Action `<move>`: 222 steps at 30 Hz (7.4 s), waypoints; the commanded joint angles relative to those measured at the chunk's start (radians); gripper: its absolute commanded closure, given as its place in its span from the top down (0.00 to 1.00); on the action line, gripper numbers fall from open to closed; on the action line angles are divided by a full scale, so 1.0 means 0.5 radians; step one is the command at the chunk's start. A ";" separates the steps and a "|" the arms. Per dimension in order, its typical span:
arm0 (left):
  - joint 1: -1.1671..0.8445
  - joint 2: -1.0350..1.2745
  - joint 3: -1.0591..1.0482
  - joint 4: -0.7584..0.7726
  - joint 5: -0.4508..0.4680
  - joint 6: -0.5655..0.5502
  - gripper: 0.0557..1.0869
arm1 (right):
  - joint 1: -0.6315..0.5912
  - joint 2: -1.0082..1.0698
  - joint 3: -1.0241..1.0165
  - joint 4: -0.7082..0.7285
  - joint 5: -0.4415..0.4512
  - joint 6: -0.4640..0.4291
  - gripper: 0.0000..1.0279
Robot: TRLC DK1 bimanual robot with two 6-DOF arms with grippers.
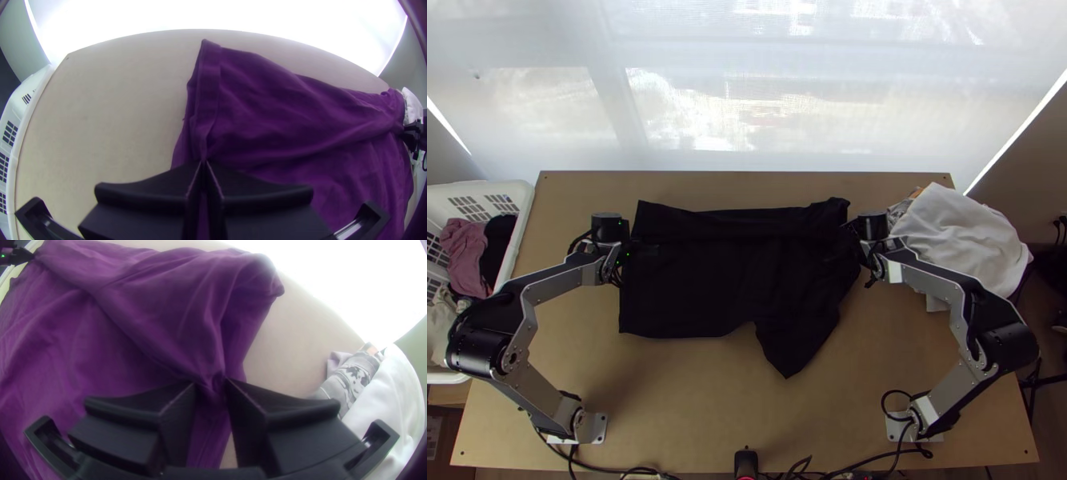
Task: Fold the t-shirt
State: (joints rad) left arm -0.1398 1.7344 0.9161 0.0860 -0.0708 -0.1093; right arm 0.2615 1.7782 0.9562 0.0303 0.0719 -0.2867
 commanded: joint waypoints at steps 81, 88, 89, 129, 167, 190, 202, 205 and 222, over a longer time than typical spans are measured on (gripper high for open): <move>-0.420 -1.272 -0.703 -1.430 0.080 -0.079 0.03 | 1.643 -1.243 -0.274 -1.567 -0.205 -0.105 0.95; -0.380 -1.281 -0.703 -1.439 0.080 -0.079 0.03 | 1.772 -1.188 -0.351 -1.469 -0.205 -0.114 0.93; -0.374 -1.284 -0.703 -1.439 0.080 -0.079 0.03 | 1.781 -1.167 -0.351 -1.441 -0.208 -0.114 0.91; -0.319 -1.404 -0.666 -1.485 0.065 -0.073 0.03 | 1.155 -1.102 -0.400 -1.220 -0.211 -0.129 0.03; -0.067 -0.993 0.033 -1.246 0.019 0.050 0.03 | 0.397 -0.847 0.195 -0.972 -0.211 -0.341 0.03; 0.019 -0.312 0.720 -1.123 -0.012 0.145 0.03 | 0.149 -0.203 0.711 -0.849 -0.270 -0.408 0.03; 0.037 -0.008 1.042 -1.105 -0.039 0.160 0.03 | 0.091 0.147 1.097 -0.852 -0.279 -0.430 0.03; 0.037 0.062 1.107 -1.102 -0.043 0.163 0.03 | 0.084 0.239 1.189 -0.858 -0.279 -0.439 0.03; 0.046 0.329 1.227 -1.071 -0.046 0.176 0.03 | 0.020 0.622 1.462 -0.886 -0.279 -0.461 0.03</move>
State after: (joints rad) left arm -0.1181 1.8568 1.5162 -0.4606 -0.0940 -0.0219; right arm 0.2863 2.0285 1.6539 -0.4103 -0.0689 -0.5148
